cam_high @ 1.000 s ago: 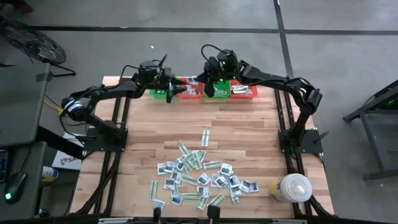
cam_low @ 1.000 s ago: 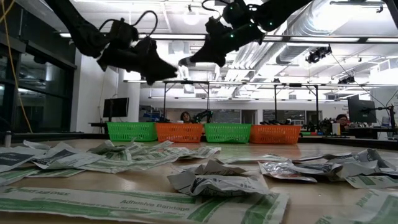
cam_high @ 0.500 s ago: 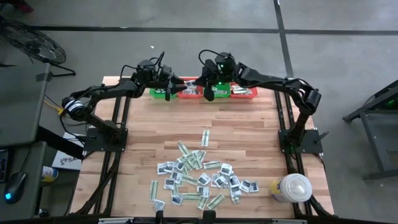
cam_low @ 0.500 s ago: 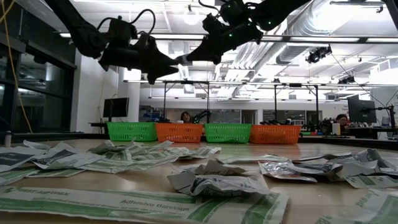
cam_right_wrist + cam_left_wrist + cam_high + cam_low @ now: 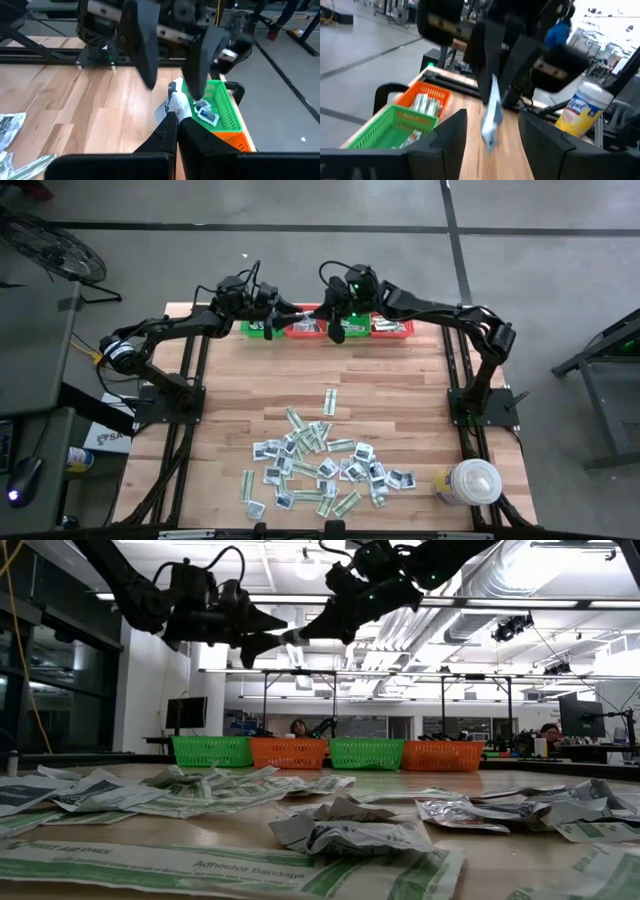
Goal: Pick & Place First Aid Supplies
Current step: Put the gray towelette pack in the left orange bin
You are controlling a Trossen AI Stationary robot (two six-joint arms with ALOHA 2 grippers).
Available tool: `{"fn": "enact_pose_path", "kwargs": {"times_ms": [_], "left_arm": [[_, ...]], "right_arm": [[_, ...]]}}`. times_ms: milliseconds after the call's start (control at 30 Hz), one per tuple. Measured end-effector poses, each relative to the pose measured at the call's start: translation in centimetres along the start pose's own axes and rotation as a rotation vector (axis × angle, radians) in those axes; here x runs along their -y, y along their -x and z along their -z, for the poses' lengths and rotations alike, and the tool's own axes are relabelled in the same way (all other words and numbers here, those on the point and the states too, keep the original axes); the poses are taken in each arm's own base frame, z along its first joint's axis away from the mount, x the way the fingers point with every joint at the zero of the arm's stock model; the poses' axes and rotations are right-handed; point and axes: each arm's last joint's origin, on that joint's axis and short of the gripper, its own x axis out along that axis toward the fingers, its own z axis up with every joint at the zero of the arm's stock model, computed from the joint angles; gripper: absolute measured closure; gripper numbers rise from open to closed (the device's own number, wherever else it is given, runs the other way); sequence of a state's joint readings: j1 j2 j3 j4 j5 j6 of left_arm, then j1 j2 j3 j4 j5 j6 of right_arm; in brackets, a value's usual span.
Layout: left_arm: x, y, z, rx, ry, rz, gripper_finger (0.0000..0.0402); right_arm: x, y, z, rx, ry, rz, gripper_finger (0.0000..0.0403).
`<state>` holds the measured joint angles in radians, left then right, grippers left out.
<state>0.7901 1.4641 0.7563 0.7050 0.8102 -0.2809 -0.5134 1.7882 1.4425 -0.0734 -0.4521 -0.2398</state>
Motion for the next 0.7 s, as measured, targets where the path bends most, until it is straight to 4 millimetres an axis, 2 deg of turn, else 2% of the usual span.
{"fn": "enact_pose_path", "kwargs": {"times_ms": [600,700], "left_arm": [[-0.02,-0.15,0.38,-0.022,0.035,-0.031,0.0225],[-0.04,-0.14,0.38,-0.021,0.035,-0.038,0.0237]], "right_arm": [[-0.09,-0.11,-0.17,0.01,-0.013,0.023,0.0403],[-0.06,-0.11,-0.35,0.026,-0.007,0.029,0.0403]]}}
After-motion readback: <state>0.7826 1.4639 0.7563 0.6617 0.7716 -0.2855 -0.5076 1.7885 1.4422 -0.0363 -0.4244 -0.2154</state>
